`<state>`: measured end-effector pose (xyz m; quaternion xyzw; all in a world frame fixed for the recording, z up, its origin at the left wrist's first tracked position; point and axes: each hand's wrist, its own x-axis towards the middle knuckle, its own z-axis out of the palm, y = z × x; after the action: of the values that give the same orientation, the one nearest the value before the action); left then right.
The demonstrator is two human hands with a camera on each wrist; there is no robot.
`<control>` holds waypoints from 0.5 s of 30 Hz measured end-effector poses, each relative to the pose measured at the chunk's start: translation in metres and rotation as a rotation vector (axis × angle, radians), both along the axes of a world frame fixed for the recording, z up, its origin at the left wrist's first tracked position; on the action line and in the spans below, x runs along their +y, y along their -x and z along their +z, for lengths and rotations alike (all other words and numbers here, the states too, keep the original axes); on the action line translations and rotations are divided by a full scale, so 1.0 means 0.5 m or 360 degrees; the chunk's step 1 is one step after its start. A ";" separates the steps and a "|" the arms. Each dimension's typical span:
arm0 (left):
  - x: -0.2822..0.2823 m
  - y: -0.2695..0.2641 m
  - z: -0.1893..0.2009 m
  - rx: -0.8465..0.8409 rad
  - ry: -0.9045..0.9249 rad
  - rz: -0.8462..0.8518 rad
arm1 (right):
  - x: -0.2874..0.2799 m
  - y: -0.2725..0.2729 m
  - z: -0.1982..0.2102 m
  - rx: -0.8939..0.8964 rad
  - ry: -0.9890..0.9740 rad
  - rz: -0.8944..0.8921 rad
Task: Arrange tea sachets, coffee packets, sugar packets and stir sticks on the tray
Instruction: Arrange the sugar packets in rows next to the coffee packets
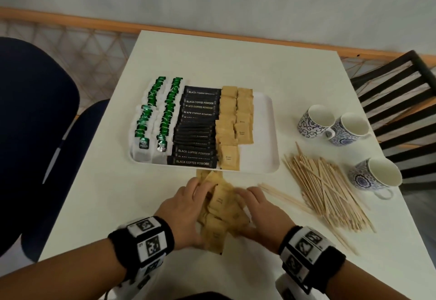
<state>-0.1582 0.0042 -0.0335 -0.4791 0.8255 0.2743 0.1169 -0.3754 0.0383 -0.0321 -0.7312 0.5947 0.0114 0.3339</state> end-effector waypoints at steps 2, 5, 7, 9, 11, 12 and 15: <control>-0.006 0.010 -0.006 0.0106 0.0024 0.0145 | -0.016 -0.013 -0.008 -0.0043 -0.0028 -0.0128; -0.022 0.020 -0.010 0.0195 0.0057 0.0355 | -0.037 -0.029 -0.016 -0.0060 -0.0031 -0.0265; -0.029 0.024 -0.012 0.0225 0.0030 0.0461 | -0.047 -0.038 -0.019 -0.0138 -0.0043 -0.0362; -0.036 0.028 -0.014 0.0221 0.0019 0.0508 | -0.055 -0.044 -0.018 -0.0271 -0.0070 -0.0484; -0.045 0.033 -0.015 0.0219 0.0000 0.0559 | -0.061 -0.045 -0.017 -0.0349 -0.0117 -0.0597; -0.048 0.036 -0.014 0.0220 -0.0028 0.0598 | -0.063 -0.046 -0.017 -0.0360 -0.0141 -0.0632; -0.055 0.050 -0.017 0.0298 -0.0159 0.0785 | -0.069 -0.049 -0.017 -0.0334 -0.0137 -0.0652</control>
<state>-0.1830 -0.0232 -0.0418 -0.6319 0.6766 0.3780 -0.0069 -0.3507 0.0037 -0.0408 -0.5777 0.6916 -0.1073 0.4200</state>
